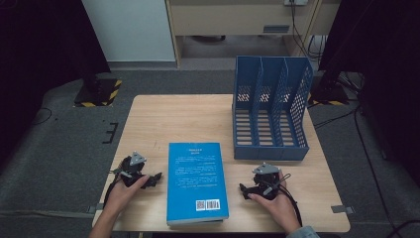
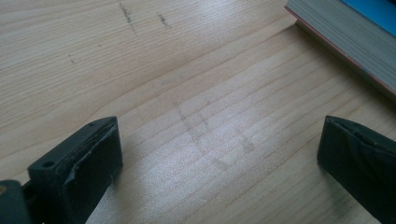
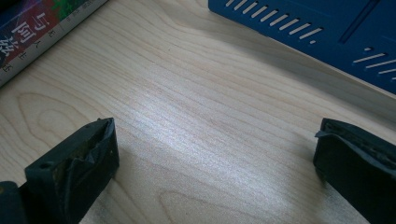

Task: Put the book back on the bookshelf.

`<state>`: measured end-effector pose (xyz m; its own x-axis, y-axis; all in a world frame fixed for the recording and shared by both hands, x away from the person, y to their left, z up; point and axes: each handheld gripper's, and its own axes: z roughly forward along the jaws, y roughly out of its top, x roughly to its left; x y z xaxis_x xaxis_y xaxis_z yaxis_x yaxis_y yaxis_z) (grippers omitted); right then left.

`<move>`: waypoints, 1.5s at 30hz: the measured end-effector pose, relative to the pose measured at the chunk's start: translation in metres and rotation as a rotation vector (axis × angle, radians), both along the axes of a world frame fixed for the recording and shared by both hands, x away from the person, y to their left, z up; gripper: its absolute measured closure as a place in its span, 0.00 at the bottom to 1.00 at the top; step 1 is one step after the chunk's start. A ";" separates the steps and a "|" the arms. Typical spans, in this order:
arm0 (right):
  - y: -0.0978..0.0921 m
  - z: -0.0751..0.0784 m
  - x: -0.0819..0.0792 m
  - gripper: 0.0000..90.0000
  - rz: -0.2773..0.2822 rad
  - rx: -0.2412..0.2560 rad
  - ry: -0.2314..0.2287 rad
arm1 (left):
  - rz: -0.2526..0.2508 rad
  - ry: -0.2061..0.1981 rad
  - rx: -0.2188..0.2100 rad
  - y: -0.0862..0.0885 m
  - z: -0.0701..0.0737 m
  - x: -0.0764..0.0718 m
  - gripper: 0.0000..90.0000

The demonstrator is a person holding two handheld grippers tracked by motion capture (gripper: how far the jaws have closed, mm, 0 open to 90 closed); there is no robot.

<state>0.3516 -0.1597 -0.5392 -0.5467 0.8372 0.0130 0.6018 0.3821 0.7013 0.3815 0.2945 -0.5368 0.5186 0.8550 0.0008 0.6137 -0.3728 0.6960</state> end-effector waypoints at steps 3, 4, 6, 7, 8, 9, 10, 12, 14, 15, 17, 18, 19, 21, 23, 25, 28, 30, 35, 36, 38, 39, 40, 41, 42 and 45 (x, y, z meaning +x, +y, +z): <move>0.000 0.000 0.000 0.01 0.000 0.000 0.000 | -0.001 -0.001 -0.001 0.000 0.000 -0.001 0.00; 0.000 0.000 0.000 0.01 0.000 0.000 0.000 | -0.005 0.000 -0.001 0.000 0.000 -0.001 0.00; 0.000 0.000 0.000 0.01 0.000 0.000 0.000 | -0.006 0.001 -0.001 0.000 0.000 -0.001 0.00; 0.000 0.000 0.000 0.01 0.000 0.000 0.000 | -0.005 0.001 -0.001 0.000 0.000 -0.001 0.00; 0.000 0.000 0.000 0.01 0.000 0.000 0.000 | -0.005 0.001 -0.001 0.000 0.000 -0.002 0.00; 0.000 0.000 0.000 0.01 0.000 0.000 0.000 | -0.005 0.001 -0.001 0.000 0.000 -0.002 0.00; 0.000 0.000 0.000 0.01 0.000 0.000 0.000 | -0.005 0.003 0.001 0.000 0.000 -0.002 0.00; 0.000 0.000 -0.001 0.01 0.009 0.004 0.002 | -0.011 0.009 0.002 0.000 0.001 -0.003 0.00; 0.000 0.000 -0.001 0.01 0.017 -0.001 -0.002 | -0.016 0.012 0.003 0.000 0.001 -0.003 0.00; 0.000 0.000 -0.001 0.01 0.015 0.000 -0.004 | -0.020 0.019 -0.002 -0.001 0.002 -0.004 0.00; 0.000 0.002 -0.003 0.05 0.028 -0.002 0.008 | -0.034 0.025 -0.007 -0.001 0.004 -0.006 0.03; 0.000 0.002 -0.003 0.05 0.028 -0.002 0.008 | -0.035 0.032 -0.020 -0.001 0.005 -0.007 0.03; -0.002 0.006 -0.003 0.11 0.026 -0.007 0.025 | -0.054 0.037 -0.033 -0.002 0.010 -0.012 0.04; -0.002 0.009 -0.004 0.11 0.039 -0.008 0.030 | -0.055 0.032 -0.051 -0.002 0.014 -0.014 0.04; 0.002 0.028 -0.011 0.15 0.091 0.006 0.012 | -0.046 0.008 -0.093 -0.002 0.026 -0.018 0.05; 0.006 0.044 -0.014 0.14 0.118 0.003 -0.008 | -0.048 -0.013 -0.126 -0.002 0.043 -0.023 0.05; 0.013 0.064 -0.017 0.13 0.157 -0.003 -0.030 | -0.060 -0.023 -0.113 -0.002 0.053 -0.027 0.06; 0.023 0.087 -0.020 0.13 0.202 -0.026 -0.052 | -0.046 -0.047 -0.125 0.002 0.072 -0.031 0.07; 0.040 0.110 -0.019 0.14 0.260 -0.022 -0.068 | -0.049 -0.049 -0.176 0.001 0.096 -0.034 0.07; 0.046 0.115 -0.018 0.14 0.267 -0.024 -0.068 | -0.055 -0.048 -0.182 -0.001 0.099 -0.035 0.07; 0.058 0.121 -0.014 0.14 0.298 -0.017 -0.064 | -0.080 -0.048 -0.184 -0.008 0.106 -0.037 0.07; 0.058 0.121 -0.014 0.14 0.298 -0.017 -0.064 | -0.089 -0.040 -0.198 -0.013 0.107 -0.038 0.07; 0.063 0.122 -0.013 0.14 0.309 -0.015 -0.055 | -0.103 -0.029 -0.205 -0.019 0.107 -0.038 0.07; 0.073 0.122 -0.010 0.12 0.338 -0.029 -0.041 | -0.123 -0.019 -0.198 -0.026 0.107 -0.039 0.07; 0.073 0.122 -0.010 0.12 0.338 -0.029 -0.041 | -0.133 -0.016 -0.192 -0.031 0.106 -0.039 0.07; 0.083 0.121 -0.007 0.10 0.368 -0.015 -0.021 | -0.163 0.003 -0.205 -0.045 0.103 -0.039 0.07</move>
